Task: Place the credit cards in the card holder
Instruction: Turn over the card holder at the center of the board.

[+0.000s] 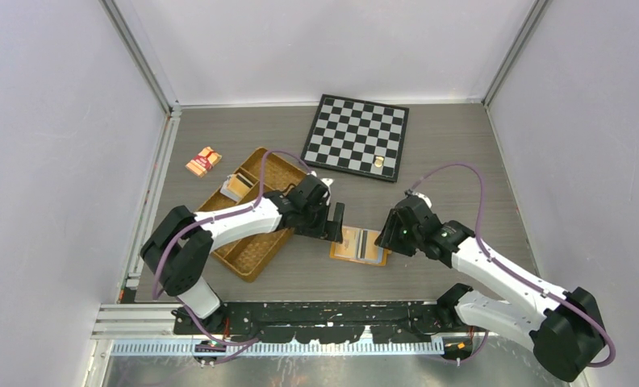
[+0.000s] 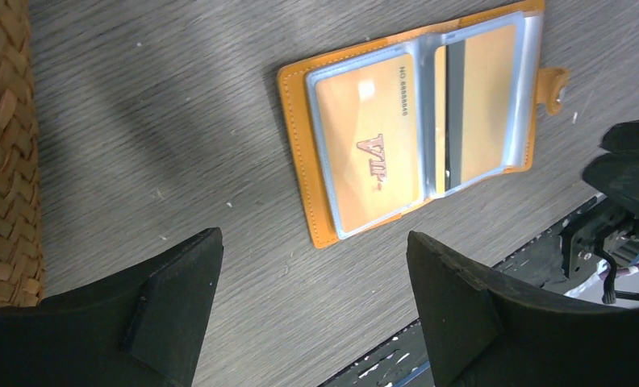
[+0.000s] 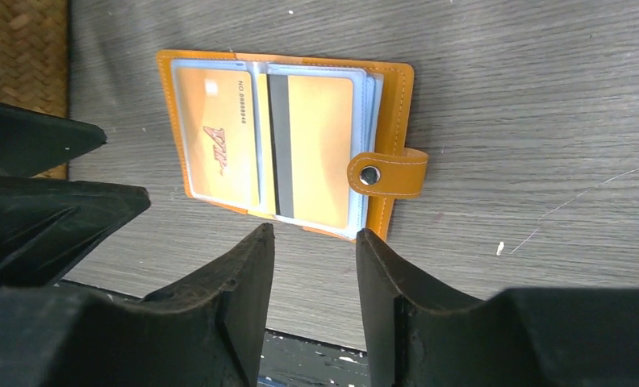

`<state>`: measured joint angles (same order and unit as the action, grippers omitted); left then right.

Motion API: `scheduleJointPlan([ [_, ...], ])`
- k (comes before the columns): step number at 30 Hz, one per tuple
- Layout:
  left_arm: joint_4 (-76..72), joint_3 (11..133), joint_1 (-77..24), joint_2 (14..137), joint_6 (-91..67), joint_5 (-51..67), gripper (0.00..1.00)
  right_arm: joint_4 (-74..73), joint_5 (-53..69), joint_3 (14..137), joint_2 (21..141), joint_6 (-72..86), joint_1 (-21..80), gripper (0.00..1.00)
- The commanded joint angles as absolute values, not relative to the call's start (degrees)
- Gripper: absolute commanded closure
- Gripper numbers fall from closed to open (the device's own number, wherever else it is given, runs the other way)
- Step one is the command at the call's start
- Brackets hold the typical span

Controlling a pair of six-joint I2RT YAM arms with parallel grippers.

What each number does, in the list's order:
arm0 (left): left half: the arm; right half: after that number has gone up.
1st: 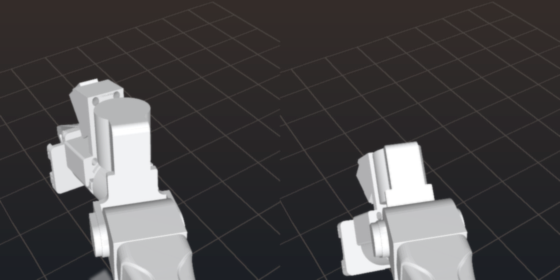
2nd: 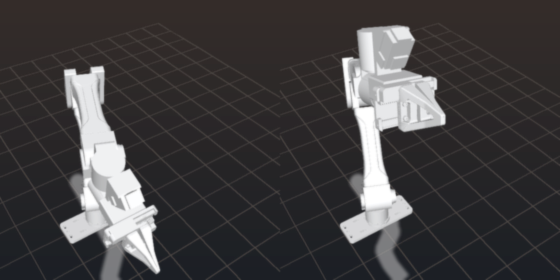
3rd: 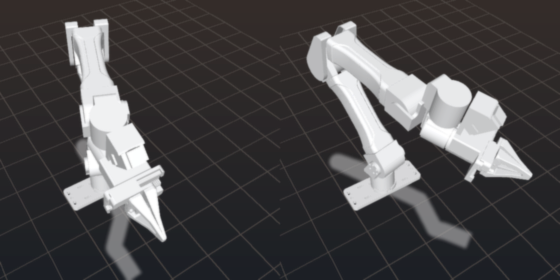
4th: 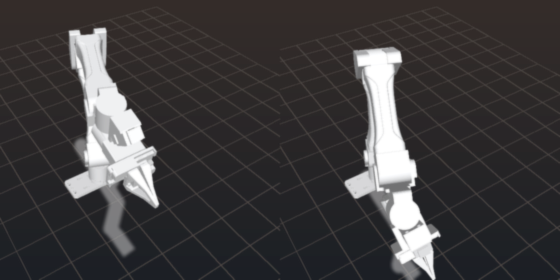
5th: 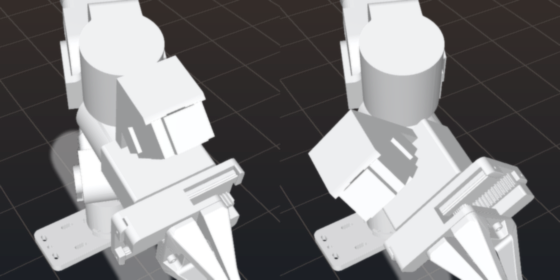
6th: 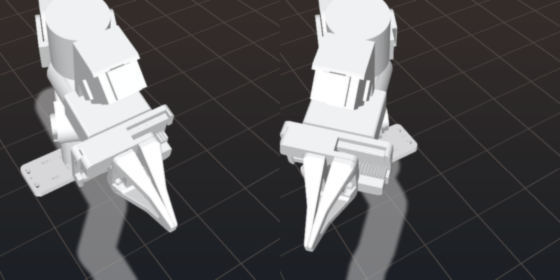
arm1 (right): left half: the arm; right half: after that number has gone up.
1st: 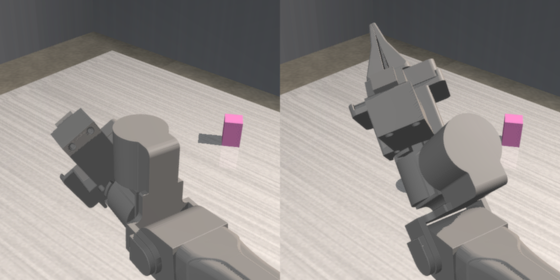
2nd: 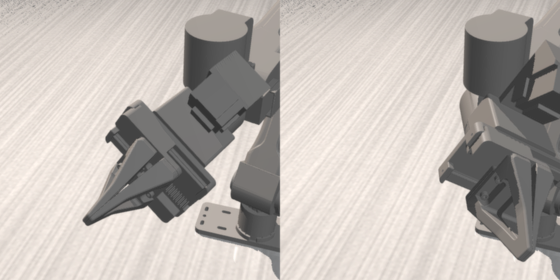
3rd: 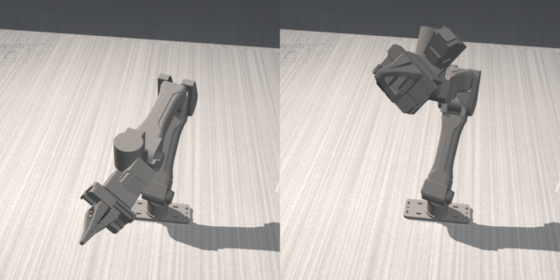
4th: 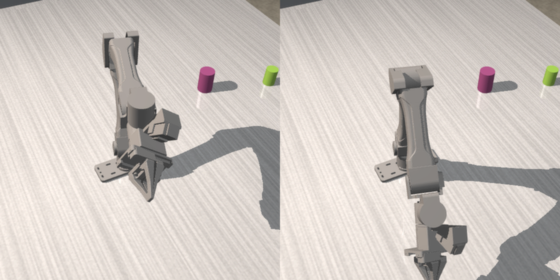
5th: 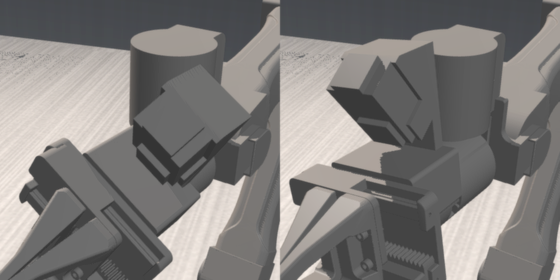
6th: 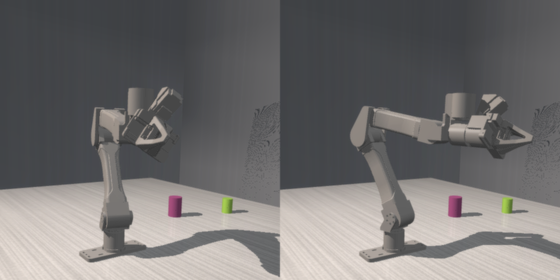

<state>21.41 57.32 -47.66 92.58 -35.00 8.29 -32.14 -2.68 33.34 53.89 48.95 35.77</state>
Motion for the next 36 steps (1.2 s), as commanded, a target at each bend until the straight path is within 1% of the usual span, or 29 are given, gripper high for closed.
scheduleJointPlan([
  [1, 16.66, 57.11, -47.55, 92.16, -33.83, 10.99, 0.15, -30.51, -1.46, 35.24, 56.2, 47.64, 35.69, 0.55],
  [7, 16.48, 57.24, -47.57, 94.71, -33.5, 11.24, 0.24, -26.64, 1.61, 34.28, 60.73, 48.19, 35.69, 0.65],
  [9, 16.42, 57.24, -47.55, 95.37, -33.24, 11.18, 0.28, -26.4, 0.98, 34.11, 61.56, 48.17, 35.74, 0.67],
  [18, 16.87, 57.47, -47.55, 97.75, -32.61, 10.63, 0.36, -25.81, -3.1, 32.78, 65.57, 48.09, 35.7, 0.67],
  [31, 16.62, 57.74, -47.55, 100.14, -32.35, 10.87, 0.48, -20.97, -2.27, 29.84, 69.06, 48.88, 35.68, 0.67],
  [36, 16.44, 57.72, -47.55, 100.62, -32.41, 11.24, 0.52, -17.89, -0.91, 28.72, 68.7, 50.35, 35.75, 0.73],
])
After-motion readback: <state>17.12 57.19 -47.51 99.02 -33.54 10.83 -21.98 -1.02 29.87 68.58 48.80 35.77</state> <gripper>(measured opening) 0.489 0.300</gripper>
